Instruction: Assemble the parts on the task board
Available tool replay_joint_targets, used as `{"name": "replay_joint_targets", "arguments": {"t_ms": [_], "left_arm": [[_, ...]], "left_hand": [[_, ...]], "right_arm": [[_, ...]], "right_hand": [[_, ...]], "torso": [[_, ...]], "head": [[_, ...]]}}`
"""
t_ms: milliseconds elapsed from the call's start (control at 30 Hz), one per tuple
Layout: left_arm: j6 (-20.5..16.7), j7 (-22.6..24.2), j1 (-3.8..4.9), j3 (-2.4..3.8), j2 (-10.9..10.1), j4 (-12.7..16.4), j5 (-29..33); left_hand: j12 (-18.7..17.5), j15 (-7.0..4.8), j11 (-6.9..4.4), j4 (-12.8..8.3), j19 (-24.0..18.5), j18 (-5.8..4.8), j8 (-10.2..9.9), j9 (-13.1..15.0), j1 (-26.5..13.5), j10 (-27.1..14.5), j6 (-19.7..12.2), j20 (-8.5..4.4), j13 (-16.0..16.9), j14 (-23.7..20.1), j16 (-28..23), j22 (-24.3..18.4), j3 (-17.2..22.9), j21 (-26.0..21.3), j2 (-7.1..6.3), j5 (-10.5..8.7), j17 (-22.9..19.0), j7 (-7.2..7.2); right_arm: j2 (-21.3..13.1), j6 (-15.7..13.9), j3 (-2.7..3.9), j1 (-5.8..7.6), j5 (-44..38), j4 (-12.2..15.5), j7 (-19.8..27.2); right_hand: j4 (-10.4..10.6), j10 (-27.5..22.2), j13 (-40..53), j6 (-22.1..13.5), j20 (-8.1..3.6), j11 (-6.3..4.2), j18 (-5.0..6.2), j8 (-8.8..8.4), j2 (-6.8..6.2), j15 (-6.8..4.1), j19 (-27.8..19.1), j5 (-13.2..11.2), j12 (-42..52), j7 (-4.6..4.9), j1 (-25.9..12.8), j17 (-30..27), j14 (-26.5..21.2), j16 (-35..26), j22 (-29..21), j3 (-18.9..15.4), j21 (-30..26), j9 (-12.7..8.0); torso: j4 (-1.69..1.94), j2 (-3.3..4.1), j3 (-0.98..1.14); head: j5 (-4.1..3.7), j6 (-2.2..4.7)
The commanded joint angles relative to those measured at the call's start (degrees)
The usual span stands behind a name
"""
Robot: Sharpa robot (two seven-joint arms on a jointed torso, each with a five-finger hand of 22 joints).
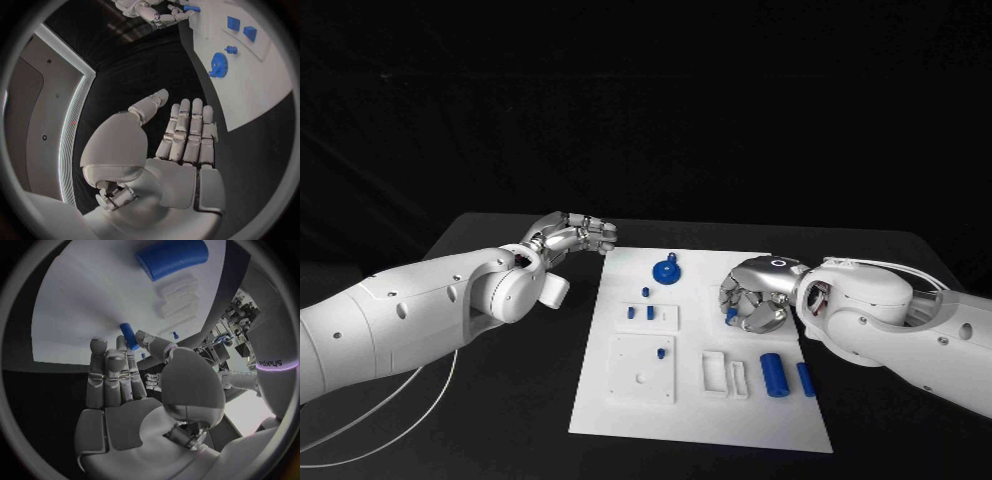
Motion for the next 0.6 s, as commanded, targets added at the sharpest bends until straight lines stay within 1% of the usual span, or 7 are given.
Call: {"name": "replay_joint_targets", "arguments": {"t_ms": [33,100,233,333,367,533,600], "left_arm": [[0.8,0.36,0.05,0.04,0.08,0.07,0.29],[0.79,0.37,0.05,0.04,0.08,0.06,0.29],[0.83,0.38,0.05,0.04,0.13,0.04,0.29],[0.83,0.39,0.05,0.04,0.19,-0.13,0.29],[0.81,0.4,0.05,0.04,0.17,-0.17,0.29],[0.77,0.44,0.05,0.04,0.15,-0.45,0.29],[0.76,0.47,0.05,0.04,0.19,-0.47,0.29]], "left_hand": [[-0.11,0.07,0.11,0.04,0.0,0.95,0.19,-0.1,0.01,-0.4,-0.34,0.38,-0.09,0.27,-0.35,0.09,-0.38,-0.28,0.36,0.32,0.1,-0.12],[-0.11,0.07,0.11,0.03,0.0,0.95,0.19,-0.1,0.01,-0.4,-0.34,0.38,-0.09,0.27,-0.35,0.09,-0.38,-0.28,0.36,0.32,0.11,-0.12],[-0.11,0.07,0.1,0.03,0.0,0.95,0.19,-0.1,0.02,-0.4,-0.34,0.38,-0.1,0.27,-0.37,0.1,-0.37,-0.29,0.37,0.32,0.12,-0.12],[-0.1,0.07,0.1,0.03,0.01,0.95,0.19,-0.1,0.02,-0.4,-0.34,0.38,-0.1,0.27,-0.37,0.11,-0.37,-0.29,0.38,0.32,0.13,-0.12],[-0.1,0.07,0.1,0.03,0.01,0.95,0.2,-0.1,0.02,-0.4,-0.34,0.38,-0.1,0.27,-0.37,0.11,-0.37,-0.29,0.38,0.32,0.13,-0.12],[-0.1,0.07,0.1,0.04,0.01,0.96,0.2,-0.1,0.03,-0.4,-0.34,0.38,-0.11,0.28,-0.39,0.12,-0.37,-0.3,0.4,0.32,0.15,-0.13],[-0.1,0.07,0.1,0.04,0.02,0.95,0.2,-0.1,0.03,-0.4,-0.34,0.38,-0.11,0.28,-0.4,0.12,-0.37,-0.31,0.41,0.33,0.16,-0.13]], "right_arm": [[0.12,-2.47,-0.03,-0.15,-1.67,0.24,-0.45],[0.11,-3.02,-0.03,-0.16,-1.94,0.19,-0.69],[0.0,-5.13,-0.02,-0.16,-1.88,0.07,-0.58],[-0.34,-5.6,0.01,-0.16,-1.61,0.21,-0.35],[-0.44,-5.76,0.04,-0.15,-1.06,0.45,-0.17],[-0.44,-9.06,1.33,-0.15,1.89,2.51,1.82],[-0.29,-10.21,1.52,-0.15,3.39,3.44,2.8]], "right_hand": [[-0.2,2.2,0.66,0.6,-0.34,-0.01,1.82,0.36,0.44,-0.68,0.03,0.1,0.42,-0.08,0.97,0.07,-0.17,0.19,1.19,0.66,0.33,0.42],[-0.38,2.35,0.93,0.75,-0.35,-0.1,1.82,0.49,0.51,-0.76,0.03,0.12,0.54,-0.16,1.02,0.07,-0.17,0.2,1.18,0.98,0.42,0.59],[-0.51,2.47,1.48,0.91,-0.33,-0.2,1.82,0.66,0.35,-0.87,0.02,0.14,0.67,-0.26,1.03,0.05,-0.16,0.16,1.13,1.77,0.54,0.91],[-0.5,2.47,1.51,0.91,-0.33,-0.2,1.82,0.66,0.35,-0.87,0.01,0.14,0.67,-0.26,1.03,0.04,-0.16,0.16,1.12,1.82,0.54,0.92],[-0.5,2.47,1.55,0.92,-0.33,-0.21,1.82,0.67,0.33,-0.87,0.02,0.14,0.68,-0.26,1.03,0.04,-0.16,0.15,1.12,1.9,0.55,0.95],[-0.57,2.58,1.87,1.14,-0.35,-0.28,1.82,0.83,0.27,-0.94,0.06,0.15,0.77,-0.38,1.05,0.04,-0.12,0.16,1.11,2.27,0.66,1.16],[-0.59,2.59,1.95,1.17,-0.36,-0.29,1.82,0.85,0.29,-0.95,0.09,0.16,0.78,-0.39,1.04,0.04,-0.1,0.17,1.12,2.33,0.69,1.21]], "torso": [[0.02,-0.01,-0.02],[0.02,-0.01,-0.04],[0.05,0.0,-0.08],[0.1,0.0,-0.06],[0.13,-0.01,-0.07],[0.06,0.01,-0.02],[0.04,0.01,-0.03]], "head": [[-0.04,-0.02],[-0.05,-0.03],[-0.02,0.05],[-0.01,0.08],[0.11,0.13],[0.61,-0.12],[0.74,-0.16]]}}
